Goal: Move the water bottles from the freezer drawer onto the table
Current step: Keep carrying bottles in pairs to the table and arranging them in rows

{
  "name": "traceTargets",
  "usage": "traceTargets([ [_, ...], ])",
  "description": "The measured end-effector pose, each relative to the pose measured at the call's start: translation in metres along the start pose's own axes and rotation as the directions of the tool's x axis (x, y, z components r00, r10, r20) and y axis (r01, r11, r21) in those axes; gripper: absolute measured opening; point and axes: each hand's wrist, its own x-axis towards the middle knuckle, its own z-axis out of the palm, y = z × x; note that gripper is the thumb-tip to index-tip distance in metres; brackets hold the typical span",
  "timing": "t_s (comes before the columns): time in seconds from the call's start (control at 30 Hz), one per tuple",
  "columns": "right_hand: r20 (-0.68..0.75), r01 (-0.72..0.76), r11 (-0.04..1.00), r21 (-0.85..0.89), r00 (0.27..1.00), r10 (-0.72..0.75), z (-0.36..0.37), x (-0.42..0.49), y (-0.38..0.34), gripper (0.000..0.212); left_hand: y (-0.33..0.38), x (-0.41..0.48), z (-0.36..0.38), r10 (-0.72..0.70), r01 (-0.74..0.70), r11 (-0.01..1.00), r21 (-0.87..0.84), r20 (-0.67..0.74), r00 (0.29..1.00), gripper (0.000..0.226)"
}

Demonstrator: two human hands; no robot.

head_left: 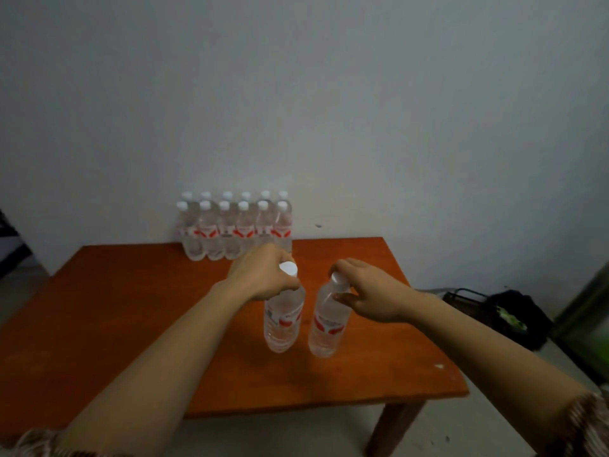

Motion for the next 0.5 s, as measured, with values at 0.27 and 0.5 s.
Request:
traceTargets([
  [0.27,0.047,0.040,0.999,0.011,0.998,-0.041,0.043,0.167,-0.040,0.044,-0.139,0.089,-0.061,-0.105,0.102,0.993,-0.061,-0.041,0.994,0.013],
  [0.5,0.086,-0.044,0.999,0.024,0.995,0.042,0.094,0.290,-0.076,0.043,-0.260,0.168,-0.098,-0.098,0.104,0.988,-0.117,0.061,0.993,0.013],
])
